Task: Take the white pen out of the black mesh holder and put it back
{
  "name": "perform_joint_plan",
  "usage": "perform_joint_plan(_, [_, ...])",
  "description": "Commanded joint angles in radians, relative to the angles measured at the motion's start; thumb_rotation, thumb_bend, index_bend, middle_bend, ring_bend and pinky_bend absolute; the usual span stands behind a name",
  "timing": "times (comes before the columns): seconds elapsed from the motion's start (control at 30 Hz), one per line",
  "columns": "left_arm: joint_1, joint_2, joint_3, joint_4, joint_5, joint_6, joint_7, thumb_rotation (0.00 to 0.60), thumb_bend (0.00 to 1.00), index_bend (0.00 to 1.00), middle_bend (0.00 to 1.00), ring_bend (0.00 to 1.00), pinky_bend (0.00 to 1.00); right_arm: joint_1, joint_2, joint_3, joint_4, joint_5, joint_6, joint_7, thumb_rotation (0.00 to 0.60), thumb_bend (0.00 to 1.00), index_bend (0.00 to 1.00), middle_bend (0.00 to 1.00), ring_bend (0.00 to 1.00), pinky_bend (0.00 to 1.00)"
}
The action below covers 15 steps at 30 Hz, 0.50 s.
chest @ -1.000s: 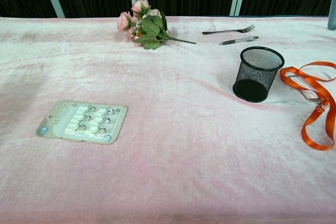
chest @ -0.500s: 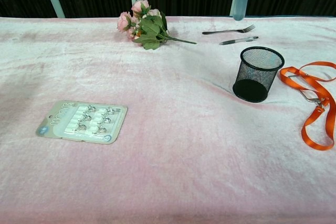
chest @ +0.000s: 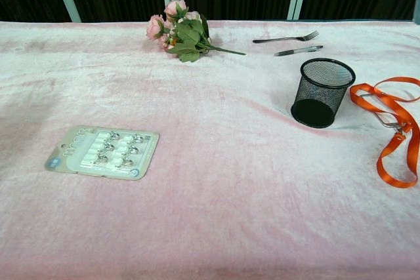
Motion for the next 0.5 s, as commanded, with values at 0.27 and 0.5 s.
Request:
perform_joint_plan(0.27, [-0.006, -0.01, 0.0, 0.008, -0.01, -0.013, 0.024, 0.6, 0.35, 0.15, 0.11, 0.0, 0.03, 0.09, -0.056, 0.037, -0.183, 0.004, 0.024, 0.001, 0.6, 0.31, 0.65, 0.01, 0.08, 0.19])
perform_joint_plan(0.5, [-0.003, -0.005, -0.001, 0.01, -0.012, -0.012, 0.014, 0.6, 0.35, 0.15, 0.11, 0.0, 0.03, -0.012, -0.044, 0.212, -0.312, -0.195, -0.081, 0.457, 0.6, 0.31, 0.65, 0.01, 0.08, 0.19])
